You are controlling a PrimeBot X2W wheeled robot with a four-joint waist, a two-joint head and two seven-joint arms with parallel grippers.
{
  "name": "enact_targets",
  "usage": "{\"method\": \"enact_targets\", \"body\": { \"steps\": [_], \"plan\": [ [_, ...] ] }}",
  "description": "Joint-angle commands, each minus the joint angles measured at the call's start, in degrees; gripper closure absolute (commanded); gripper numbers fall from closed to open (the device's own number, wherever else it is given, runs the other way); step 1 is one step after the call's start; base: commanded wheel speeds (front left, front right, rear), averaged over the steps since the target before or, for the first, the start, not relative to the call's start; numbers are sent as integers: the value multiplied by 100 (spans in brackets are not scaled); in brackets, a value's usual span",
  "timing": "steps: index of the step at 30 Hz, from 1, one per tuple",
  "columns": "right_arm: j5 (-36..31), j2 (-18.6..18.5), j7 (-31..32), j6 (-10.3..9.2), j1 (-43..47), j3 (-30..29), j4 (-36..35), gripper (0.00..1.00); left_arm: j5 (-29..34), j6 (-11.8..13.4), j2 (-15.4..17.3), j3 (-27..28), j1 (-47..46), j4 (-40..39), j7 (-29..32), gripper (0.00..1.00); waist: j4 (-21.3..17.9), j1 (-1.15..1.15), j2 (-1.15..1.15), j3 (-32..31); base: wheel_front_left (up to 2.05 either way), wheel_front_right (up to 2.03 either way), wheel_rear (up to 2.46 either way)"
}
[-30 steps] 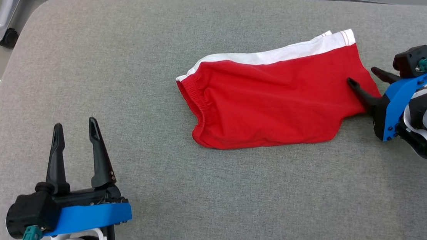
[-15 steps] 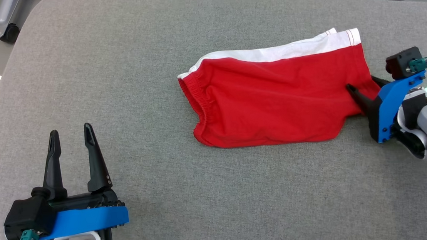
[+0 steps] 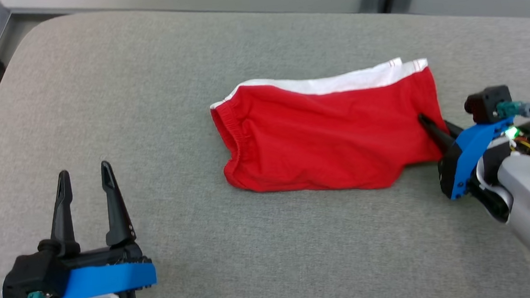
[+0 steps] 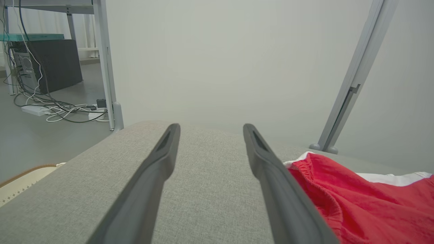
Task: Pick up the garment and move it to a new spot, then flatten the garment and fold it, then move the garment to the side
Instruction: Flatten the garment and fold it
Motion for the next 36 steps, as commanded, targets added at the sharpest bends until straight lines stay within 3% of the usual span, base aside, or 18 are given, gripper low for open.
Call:
{"method": "enact_targets", "body": {
  "steps": [1,13,20,36],
  "plan": [
    [104,-32,-148,3,247,-66,-105,100,61,-29,-7,19,107,31,-12,0,-208,-1,0,-203,0,0,0],
    [484,-406,-440,3,1563,-783,-494,100,237,-102,-5,189,473,74,-12,0,-697,-1,0,-687,0,0,0],
    [248,-698,-438,3,2052,-1512,-616,100,269,-128,-5,248,632,40,-12,0,-819,-1,0,-748,0,0,0],
    [-582,-105,-435,4,1791,-2228,-1218,100,254,-164,-4,188,718,161,-12,0,-772,-1,0,-991,0,0,0]
  ]
}}
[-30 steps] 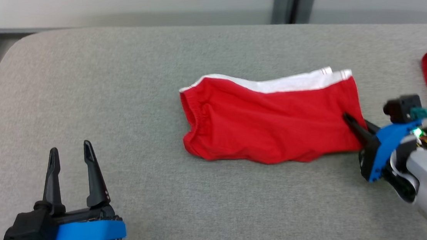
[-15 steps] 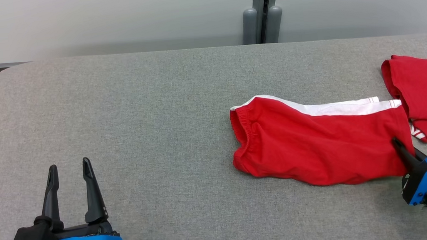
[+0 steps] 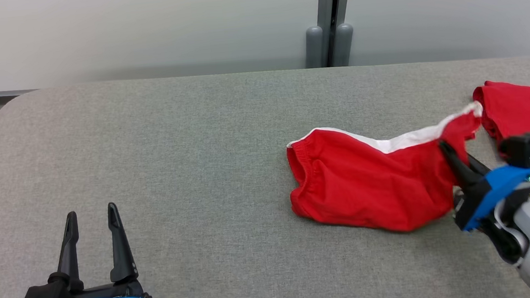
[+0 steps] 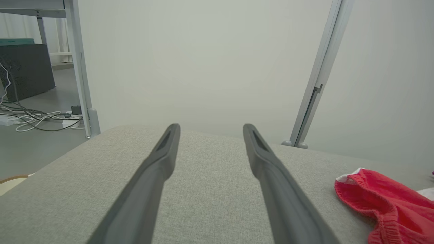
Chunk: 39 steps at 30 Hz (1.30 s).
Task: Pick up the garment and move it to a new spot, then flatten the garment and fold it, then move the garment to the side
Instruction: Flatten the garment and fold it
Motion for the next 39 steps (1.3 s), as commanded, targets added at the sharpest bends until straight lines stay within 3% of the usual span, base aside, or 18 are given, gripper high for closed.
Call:
{"method": "enact_targets", "body": {
  "steps": [1,17,29,30,31,32,39],
  "plan": [
    [-122,111,11,4,-154,-54,-100,100,-1,-12,-4,-36,46,12,-12,0,29,0,0,-10,0,0,0],
    [-1010,1103,598,4,-189,-325,-490,100,-109,15,-3,-187,56,43,-12,0,638,0,0,-35,0,0,0],
    [-1550,1666,722,4,13,-371,-304,100,-188,73,-4,-287,-81,60,-12,0,790,0,0,106,0,0,0],
    [-1560,1709,721,4,47,-322,-335,69,-193,73,-3,-285,-85,64,-12,0,787,0,0,112,0,0,0],
    [-1565,1754,730,4,97,-273,-353,21,-198,74,-3,-279,-89,69,-12,0,778,0,0,114,0,0,0],
    [-1594,1754,725,4,121,-247,-362,0,-197,73,-3,-274,-92,78,-12,0,769,0,0,112,0,0,0],
    [-1762,1517,344,4,346,-152,-751,0,-185,53,-4,-328,-75,131,-12,0,621,0,0,4,0,0,0]
  ]
}}
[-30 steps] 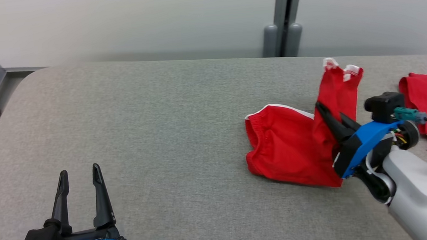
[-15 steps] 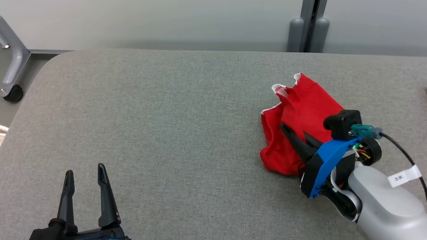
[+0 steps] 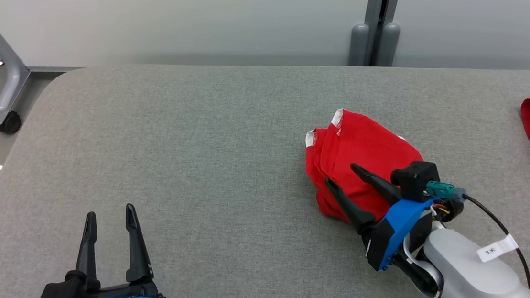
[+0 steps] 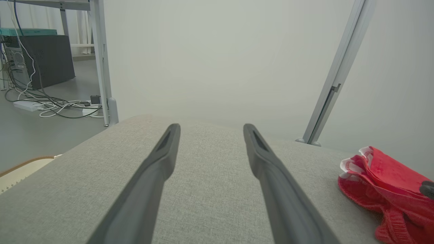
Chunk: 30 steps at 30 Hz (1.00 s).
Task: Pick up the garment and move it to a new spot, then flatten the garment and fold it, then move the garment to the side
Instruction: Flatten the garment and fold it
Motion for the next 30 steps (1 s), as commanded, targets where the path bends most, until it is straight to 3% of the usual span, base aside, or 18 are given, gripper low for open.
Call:
{"method": "enact_targets", "body": {
  "steps": [1,6,12,20,30],
  "plan": [
    [-39,-83,-84,4,146,-43,-103,0,20,-6,-5,0,-56,3,-12,0,-69,0,-1,-52,0,0,0],
    [-199,-393,-313,3,547,-584,-715,0,59,-13,-6,20,9,-24,-12,0,-352,0,-1,-165,0,0,0],
    [-638,-481,-375,4,1267,-1733,-1557,0,167,-50,-4,53,62,-37,-11,0,-714,0,-1,-263,0,0,0],
    [-1304,-109,-374,4,2382,-3000,-2630,0,335,-99,-6,126,140,-9,-12,0,-1009,0,-1,-358,0,0,0],
    [-1941,521,-304,4,3554,-3612,-3503,0,453,-114,-4,164,253,82,-12,0,-979,0,-1,-426,0,0,0]
  ]
}}
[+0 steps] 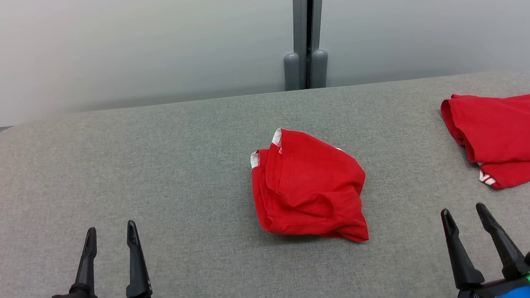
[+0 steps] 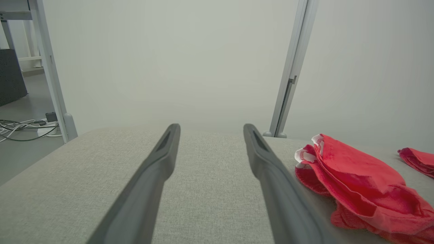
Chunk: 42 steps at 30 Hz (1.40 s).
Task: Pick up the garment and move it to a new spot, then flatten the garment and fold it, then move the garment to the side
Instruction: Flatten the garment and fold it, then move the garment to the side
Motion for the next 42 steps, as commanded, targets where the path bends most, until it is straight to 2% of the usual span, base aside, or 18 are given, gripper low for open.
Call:
{"method": "enact_targets", "body": {
  "steps": [1,10,42],
  "plan": [
    [-23,4,13,4,69,-24,-30,0,24,-2,-4,9,26,16,-12,0,9,0,0,2,0,0,0],
    [-220,265,74,4,374,-121,-210,0,170,65,-4,57,136,152,-12,0,57,0,0,-79,0,0,0],
    [-175,301,160,4,505,-180,-198,0,181,129,-4,76,255,174,-12,0,43,0,0,-222,0,0,0]
  ]
}}
